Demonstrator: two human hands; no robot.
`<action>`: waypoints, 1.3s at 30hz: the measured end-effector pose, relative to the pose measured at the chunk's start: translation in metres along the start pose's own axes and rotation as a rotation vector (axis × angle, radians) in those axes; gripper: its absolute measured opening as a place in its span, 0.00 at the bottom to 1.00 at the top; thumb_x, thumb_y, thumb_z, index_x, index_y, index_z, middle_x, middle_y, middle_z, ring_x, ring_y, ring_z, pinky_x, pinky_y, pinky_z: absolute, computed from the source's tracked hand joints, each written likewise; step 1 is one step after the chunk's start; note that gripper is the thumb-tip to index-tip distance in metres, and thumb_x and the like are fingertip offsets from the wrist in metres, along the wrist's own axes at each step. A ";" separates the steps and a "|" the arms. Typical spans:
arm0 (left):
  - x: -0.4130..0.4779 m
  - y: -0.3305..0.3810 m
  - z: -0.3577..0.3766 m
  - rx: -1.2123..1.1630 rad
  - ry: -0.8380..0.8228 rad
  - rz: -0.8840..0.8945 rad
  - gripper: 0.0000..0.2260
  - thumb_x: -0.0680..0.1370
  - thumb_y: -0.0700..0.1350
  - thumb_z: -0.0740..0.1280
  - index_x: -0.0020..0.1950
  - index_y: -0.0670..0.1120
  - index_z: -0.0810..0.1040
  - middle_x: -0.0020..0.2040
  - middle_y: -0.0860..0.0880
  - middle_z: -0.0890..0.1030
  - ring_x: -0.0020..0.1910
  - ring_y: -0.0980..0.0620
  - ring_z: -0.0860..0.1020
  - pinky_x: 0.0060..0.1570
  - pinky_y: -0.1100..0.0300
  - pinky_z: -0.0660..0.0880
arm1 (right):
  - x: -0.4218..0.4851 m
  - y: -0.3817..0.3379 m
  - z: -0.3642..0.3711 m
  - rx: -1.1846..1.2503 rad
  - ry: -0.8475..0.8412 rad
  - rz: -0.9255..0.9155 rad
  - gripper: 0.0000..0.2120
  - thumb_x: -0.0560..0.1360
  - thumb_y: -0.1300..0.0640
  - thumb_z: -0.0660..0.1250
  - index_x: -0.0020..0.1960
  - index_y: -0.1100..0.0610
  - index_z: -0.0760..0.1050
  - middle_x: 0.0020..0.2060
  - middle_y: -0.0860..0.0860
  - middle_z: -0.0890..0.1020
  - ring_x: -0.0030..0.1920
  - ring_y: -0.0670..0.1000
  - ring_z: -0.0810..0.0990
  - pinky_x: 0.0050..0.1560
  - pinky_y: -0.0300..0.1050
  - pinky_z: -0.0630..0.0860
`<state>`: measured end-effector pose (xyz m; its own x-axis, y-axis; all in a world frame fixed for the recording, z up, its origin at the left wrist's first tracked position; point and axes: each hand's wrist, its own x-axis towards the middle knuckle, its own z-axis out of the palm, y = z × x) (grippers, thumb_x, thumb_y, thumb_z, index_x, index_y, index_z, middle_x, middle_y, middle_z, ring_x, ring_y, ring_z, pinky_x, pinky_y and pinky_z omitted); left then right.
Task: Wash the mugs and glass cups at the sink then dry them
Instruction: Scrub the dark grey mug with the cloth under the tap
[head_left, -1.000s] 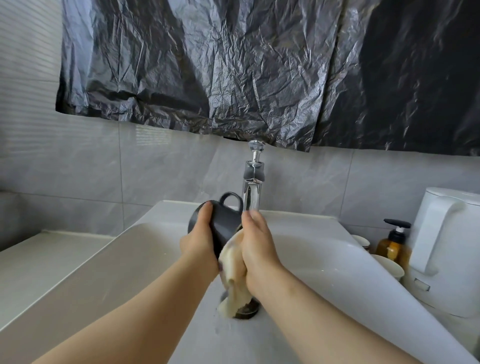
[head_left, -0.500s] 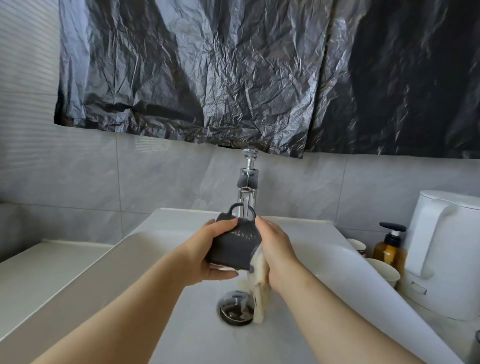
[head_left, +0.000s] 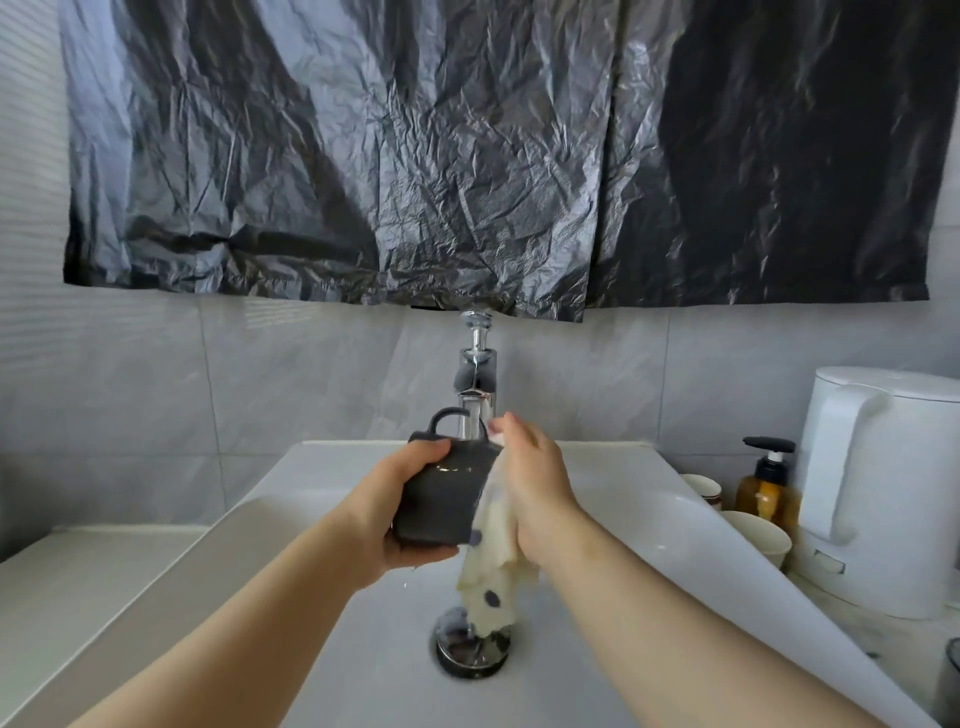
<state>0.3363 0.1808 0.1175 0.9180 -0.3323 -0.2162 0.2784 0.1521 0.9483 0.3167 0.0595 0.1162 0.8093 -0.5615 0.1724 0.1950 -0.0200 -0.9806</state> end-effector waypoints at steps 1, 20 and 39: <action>0.000 -0.002 -0.002 0.002 -0.004 0.002 0.10 0.72 0.49 0.71 0.47 0.44 0.77 0.45 0.42 0.81 0.43 0.42 0.80 0.47 0.43 0.79 | 0.001 -0.002 0.001 0.060 -0.010 0.156 0.15 0.80 0.48 0.56 0.52 0.56 0.76 0.46 0.53 0.80 0.51 0.55 0.77 0.58 0.46 0.73; 0.005 -0.014 -0.005 -0.020 -0.044 0.061 0.21 0.69 0.48 0.74 0.60 0.46 0.75 0.55 0.41 0.80 0.50 0.41 0.80 0.43 0.41 0.80 | -0.002 0.015 -0.013 -0.343 0.036 0.195 0.21 0.79 0.46 0.56 0.56 0.63 0.76 0.53 0.59 0.80 0.57 0.62 0.77 0.60 0.51 0.74; 0.021 -0.017 -0.022 -0.221 -0.014 -0.026 0.18 0.73 0.58 0.67 0.50 0.44 0.76 0.34 0.42 0.83 0.26 0.46 0.81 0.27 0.58 0.78 | -0.014 0.010 -0.003 0.289 -0.442 0.172 0.15 0.74 0.67 0.55 0.59 0.66 0.71 0.49 0.59 0.75 0.46 0.54 0.75 0.45 0.47 0.72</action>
<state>0.3571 0.1914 0.0915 0.9061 -0.3512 -0.2358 0.3589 0.3432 0.8680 0.3058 0.0640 0.1037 0.9863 -0.1349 0.0954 0.1328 0.3043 -0.9433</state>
